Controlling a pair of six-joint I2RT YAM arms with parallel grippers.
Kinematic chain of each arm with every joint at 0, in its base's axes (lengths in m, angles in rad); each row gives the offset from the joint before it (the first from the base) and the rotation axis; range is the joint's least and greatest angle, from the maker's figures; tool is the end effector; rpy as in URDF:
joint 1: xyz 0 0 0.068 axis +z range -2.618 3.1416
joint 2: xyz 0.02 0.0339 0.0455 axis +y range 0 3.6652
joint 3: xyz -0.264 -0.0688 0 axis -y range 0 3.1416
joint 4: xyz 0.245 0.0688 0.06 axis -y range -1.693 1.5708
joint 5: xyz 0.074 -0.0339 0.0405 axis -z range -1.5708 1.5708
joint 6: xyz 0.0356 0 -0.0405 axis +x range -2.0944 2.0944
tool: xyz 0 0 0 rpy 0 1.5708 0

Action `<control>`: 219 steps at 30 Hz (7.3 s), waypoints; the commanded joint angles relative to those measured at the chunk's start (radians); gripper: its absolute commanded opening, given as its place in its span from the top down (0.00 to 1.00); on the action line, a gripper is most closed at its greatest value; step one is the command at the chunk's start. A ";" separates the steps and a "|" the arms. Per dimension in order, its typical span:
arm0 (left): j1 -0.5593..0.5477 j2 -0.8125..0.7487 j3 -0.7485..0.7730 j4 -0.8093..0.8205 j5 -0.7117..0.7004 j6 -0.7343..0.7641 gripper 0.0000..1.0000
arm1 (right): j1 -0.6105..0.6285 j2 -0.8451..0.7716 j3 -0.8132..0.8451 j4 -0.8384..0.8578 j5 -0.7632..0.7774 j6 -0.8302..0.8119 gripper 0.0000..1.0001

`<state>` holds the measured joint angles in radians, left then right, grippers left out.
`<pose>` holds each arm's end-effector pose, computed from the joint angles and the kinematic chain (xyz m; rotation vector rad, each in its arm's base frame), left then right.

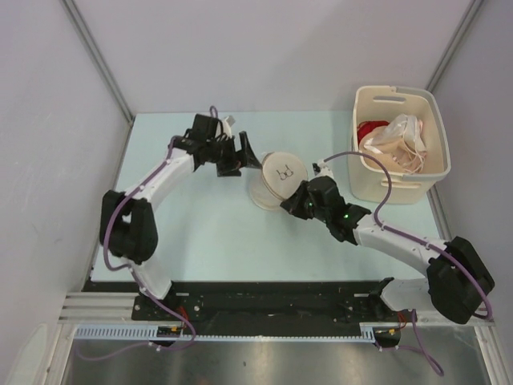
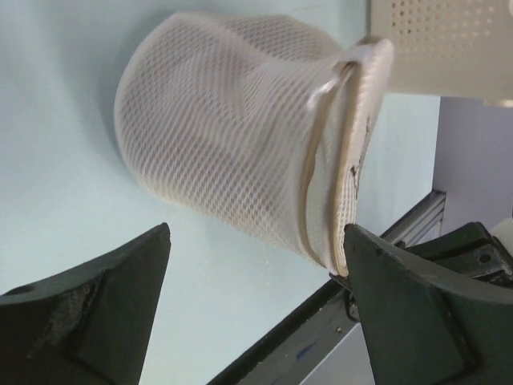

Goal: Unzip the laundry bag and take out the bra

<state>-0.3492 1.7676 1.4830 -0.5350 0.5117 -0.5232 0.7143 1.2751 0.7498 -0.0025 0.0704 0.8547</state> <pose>0.3655 -0.1516 0.2844 0.0395 2.4992 -1.0037 0.2130 0.1814 0.2399 0.2004 2.2105 0.8454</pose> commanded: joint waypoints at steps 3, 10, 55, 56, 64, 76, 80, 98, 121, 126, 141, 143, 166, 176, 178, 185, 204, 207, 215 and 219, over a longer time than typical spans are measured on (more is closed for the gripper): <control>-0.014 -0.287 -0.285 0.147 -0.047 -0.191 0.05 | 0.039 0.059 -0.003 0.098 0.045 0.101 1.00; -0.109 -0.329 -0.331 0.290 -0.079 -0.323 0.00 | 0.036 0.070 -0.003 0.091 0.040 0.104 1.00; -0.024 -0.223 -0.128 0.116 0.240 -0.055 0.99 | -0.403 0.015 0.054 -0.125 -0.226 -0.410 0.78; -0.024 -0.223 -0.130 0.113 0.238 -0.054 1.00 | -0.386 -0.021 0.052 -0.139 -0.207 -0.414 0.71; -0.024 -0.180 -0.136 0.096 0.205 -0.050 0.99 | -0.118 -0.249 0.072 -0.206 0.146 -0.471 0.41; -0.037 -0.172 -0.130 0.089 0.179 -0.061 1.00 | 0.278 0.052 0.249 -0.099 0.508 -0.756 0.42; -0.039 -0.177 -0.130 0.083 0.175 -0.054 1.00 | 0.278 0.090 0.260 -0.059 0.526 -0.767 0.45; -0.050 -0.178 -0.133 0.089 0.182 -0.069 1.00 | 0.272 0.242 0.327 -0.007 0.594 -0.763 0.39; -0.001 -0.249 -0.142 -0.080 0.010 0.080 0.04 | 0.240 0.142 0.330 -0.115 0.602 -0.574 1.00; 0.016 -0.324 -0.118 -0.092 0.013 0.059 0.06 | 0.185 0.098 0.330 -0.197 0.473 -0.467 1.00; -0.076 -0.353 -0.383 0.478 0.265 -0.314 0.24 | 0.172 0.067 0.327 -0.209 0.345 -0.321 1.00; -0.074 -0.309 -0.351 0.365 0.103 -0.250 0.24 | 0.172 0.064 0.324 -0.208 0.341 -0.316 1.00; -0.149 -0.060 -0.314 0.121 -0.510 -0.054 0.26 | 0.174 0.084 0.270 -0.185 0.296 -0.295 1.00; -0.186 0.062 -0.264 0.156 -0.601 -0.080 0.32 | 0.166 0.087 0.217 -0.175 0.290 -0.269 1.00; -0.192 0.081 -0.259 0.155 -0.611 -0.075 0.35 | 0.165 0.078 0.198 -0.174 0.287 -0.264 1.00; -0.201 0.133 -0.239 0.150 -0.599 -0.090 0.66 | 0.146 0.063 0.166 -0.166 0.278 -0.252 1.00; -0.082 -0.178 -0.251 0.227 -0.032 -0.074 1.00 | 0.041 0.107 0.190 -0.137 0.226 -0.134 1.00; -0.073 -0.184 -0.239 0.218 0.065 -0.069 1.00 | -0.002 0.163 0.227 -0.100 0.177 -0.118 1.00; -0.073 -0.275 -0.225 0.234 0.233 -0.098 1.00 | -0.098 0.285 0.302 -0.076 0.129 -0.080 1.00; -0.068 -0.301 -0.219 0.366 0.370 -0.204 1.00 | -0.099 0.358 0.350 -0.106 0.118 -0.088 1.00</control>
<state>-0.4145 1.5513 1.2121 -0.3428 0.6312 -0.6319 0.6106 1.5726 1.0290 -0.1226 0.2188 0.7532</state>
